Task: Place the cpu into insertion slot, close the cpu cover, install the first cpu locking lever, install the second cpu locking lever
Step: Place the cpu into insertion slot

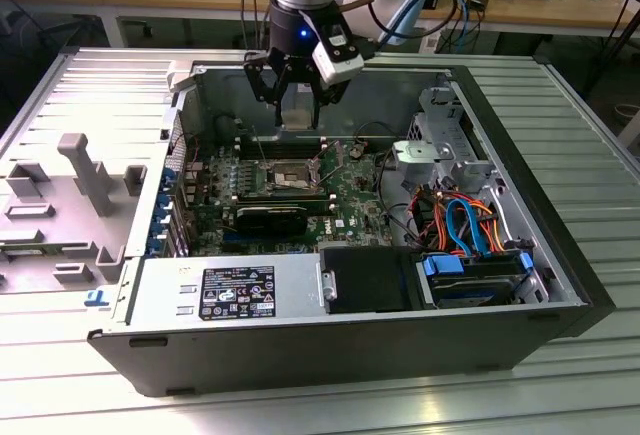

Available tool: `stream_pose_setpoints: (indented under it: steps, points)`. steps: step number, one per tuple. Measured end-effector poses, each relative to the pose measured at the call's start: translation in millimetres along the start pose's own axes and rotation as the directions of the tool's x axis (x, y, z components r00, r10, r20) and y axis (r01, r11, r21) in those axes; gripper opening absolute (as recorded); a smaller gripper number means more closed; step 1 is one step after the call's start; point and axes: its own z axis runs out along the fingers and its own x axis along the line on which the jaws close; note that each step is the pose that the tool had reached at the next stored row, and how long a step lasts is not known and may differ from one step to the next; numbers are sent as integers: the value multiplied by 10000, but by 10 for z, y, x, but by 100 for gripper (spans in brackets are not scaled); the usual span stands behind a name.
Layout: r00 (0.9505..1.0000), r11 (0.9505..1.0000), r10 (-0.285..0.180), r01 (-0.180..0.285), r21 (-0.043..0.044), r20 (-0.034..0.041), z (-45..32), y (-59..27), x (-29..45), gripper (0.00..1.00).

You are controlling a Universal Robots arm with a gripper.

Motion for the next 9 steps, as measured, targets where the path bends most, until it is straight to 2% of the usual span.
stream_pose_setpoints:
  steps: [9]
  points:
    - [10000, 10000, -12, 12, 0, 0, 92, -1, 20, 55]
